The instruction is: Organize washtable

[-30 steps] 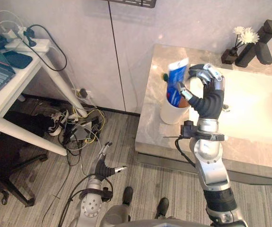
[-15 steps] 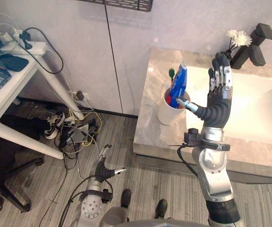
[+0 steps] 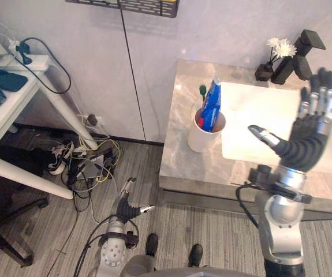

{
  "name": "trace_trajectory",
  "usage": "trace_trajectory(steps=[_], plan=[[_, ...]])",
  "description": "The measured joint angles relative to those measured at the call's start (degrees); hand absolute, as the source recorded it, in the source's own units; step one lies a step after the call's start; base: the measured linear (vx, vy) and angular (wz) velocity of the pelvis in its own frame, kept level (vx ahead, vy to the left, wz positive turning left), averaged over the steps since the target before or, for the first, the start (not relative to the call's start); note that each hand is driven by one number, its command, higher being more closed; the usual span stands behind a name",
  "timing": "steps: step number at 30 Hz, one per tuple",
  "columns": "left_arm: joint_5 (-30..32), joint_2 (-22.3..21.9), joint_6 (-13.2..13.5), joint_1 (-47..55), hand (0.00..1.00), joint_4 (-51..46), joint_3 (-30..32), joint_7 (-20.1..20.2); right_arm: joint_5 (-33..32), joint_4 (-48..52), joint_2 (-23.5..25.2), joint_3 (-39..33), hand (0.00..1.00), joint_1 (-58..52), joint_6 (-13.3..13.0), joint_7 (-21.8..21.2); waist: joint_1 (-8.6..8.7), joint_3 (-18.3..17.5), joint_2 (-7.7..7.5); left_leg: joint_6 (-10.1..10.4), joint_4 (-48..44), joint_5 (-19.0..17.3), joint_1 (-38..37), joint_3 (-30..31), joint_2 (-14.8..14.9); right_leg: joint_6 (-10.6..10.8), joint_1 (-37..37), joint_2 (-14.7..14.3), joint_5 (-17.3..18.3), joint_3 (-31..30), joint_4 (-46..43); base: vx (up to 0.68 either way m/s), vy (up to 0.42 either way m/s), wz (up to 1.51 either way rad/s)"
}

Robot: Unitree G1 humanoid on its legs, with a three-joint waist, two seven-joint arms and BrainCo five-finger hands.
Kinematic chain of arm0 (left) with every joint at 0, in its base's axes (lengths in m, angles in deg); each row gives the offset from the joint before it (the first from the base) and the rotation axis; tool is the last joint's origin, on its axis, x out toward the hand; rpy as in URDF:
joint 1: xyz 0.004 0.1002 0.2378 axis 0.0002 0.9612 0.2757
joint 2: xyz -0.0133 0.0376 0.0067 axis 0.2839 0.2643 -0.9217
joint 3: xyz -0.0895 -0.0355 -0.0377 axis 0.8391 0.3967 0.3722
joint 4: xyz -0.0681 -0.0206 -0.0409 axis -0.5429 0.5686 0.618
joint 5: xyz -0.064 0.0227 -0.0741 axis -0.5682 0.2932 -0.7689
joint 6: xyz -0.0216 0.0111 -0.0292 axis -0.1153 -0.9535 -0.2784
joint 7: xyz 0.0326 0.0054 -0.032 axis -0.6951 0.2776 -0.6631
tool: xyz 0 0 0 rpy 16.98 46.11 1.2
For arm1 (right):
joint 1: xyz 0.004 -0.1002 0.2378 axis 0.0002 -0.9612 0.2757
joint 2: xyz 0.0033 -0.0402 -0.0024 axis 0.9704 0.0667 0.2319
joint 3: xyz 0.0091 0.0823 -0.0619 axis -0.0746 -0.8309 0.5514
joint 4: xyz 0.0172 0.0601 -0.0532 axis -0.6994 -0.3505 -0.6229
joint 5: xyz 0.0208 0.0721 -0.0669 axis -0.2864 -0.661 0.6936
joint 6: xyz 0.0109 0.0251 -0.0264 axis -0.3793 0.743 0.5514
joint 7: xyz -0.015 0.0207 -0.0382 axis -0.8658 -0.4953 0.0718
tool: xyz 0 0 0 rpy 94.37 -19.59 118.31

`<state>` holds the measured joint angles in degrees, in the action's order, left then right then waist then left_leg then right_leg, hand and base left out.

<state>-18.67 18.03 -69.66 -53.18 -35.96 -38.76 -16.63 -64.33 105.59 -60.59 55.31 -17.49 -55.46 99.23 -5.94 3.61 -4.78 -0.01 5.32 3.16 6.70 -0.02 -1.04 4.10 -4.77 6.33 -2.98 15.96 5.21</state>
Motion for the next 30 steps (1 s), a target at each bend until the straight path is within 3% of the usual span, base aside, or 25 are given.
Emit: trace_trajectory(steps=[5, 7, 11, 15, 19, 25, 30], plan=[[-0.02, -0.59, -0.02, 0.01, 0.00, 2.38, 1.90, 0.02, 2.70, -0.93, 3.94, -13.49, 0.00, -10.39, 1.48, 2.75, 1.01, -1.61, 0.52, -0.11, 0.00, -0.32, -0.96, -1.14, 0.03, 0.01, 0.30, -0.01, 0.00, -1.01, 0.00, 0.01, 0.001, -0.12], [0.00, -0.69, -0.03, 0.15, 0.00, 3.50, 3.00, 0.20, 5.85, -5.31, 5.88, -18.04, 0.00, -14.87, 3.87, 3.16, 2.68, -2.81, 1.42, -0.10, 0.00, -0.58, -1.61, -1.42, 0.02, 0.13, 0.86, 0.01, 0.10, -1.23, 0.01, 0.00, 0.005, -0.11], [-0.02, -1.42, -0.53, 0.24, 0.00, 5.14, 4.75, 0.20, 7.12, -11.64, 9.63, -21.01, 0.00, -21.64, 7.93, 3.07, 3.79, -4.09, 2.80, -0.12, -1.30, -1.99, -2.71, -4.32, 0.30, 0.13, 0.99, -0.14, 0.10, -4.05, -0.42, 0.00, 0.000, -0.34], [-0.16, -3.57, -1.22, 0.57, 0.00, 5.15, 6.29, 0.02, 7.06, -13.23, 11.45, -18.60, 0.00, -27.15, 8.79, 2.61, 4.15, -4.60, 4.02, -0.09, -3.59, -4.42, -4.28, -7.70, 0.81, 0.07, 1.83, -0.33, 0.44, -7.19, -1.31, 0.00, 0.008, -0.47], [-2.55, -5.63, -1.74, 0.77, 0.00, 4.71, 8.60, -1.34, 7.06, -14.77, 11.12, -10.67, 0.00, -30.28, 8.56, 0.27, 4.62, -4.19, 4.44, 0.10, -6.36, -8.15, -5.50, -10.99, 2.03, -0.23, 2.46, -0.80, 2.60, -9.09, -3.94, -0.02, -0.010, -0.37], [-7.38, -6.96, -2.25, 2.84, 0.00, 0.14, 11.46, -4.08, 9.87, -32.13, 10.11, -3.88, 0.00, -33.89, 8.76, -3.52, 4.63, -3.93, 4.47, 0.90, -10.35, -10.77, -5.40, -12.93, 3.76, -0.43, 2.53, -1.75, 3.93, -9.88, -6.04, 0.05, -0.034, -0.13], [-9.93, -6.85, -2.20, 2.06, 0.00, -6.29, 13.54, -5.72, 13.43, -52.20, 9.69, -6.43, 0.00, -33.70, 10.30, -6.44, 4.29, -4.27, 4.52, 1.38, -11.68, -12.17, -5.44, -13.60, 4.39, -0.47, 2.88, -2.19, 5.03, -10.16, -6.21, 0.10, -0.026, -0.05]])
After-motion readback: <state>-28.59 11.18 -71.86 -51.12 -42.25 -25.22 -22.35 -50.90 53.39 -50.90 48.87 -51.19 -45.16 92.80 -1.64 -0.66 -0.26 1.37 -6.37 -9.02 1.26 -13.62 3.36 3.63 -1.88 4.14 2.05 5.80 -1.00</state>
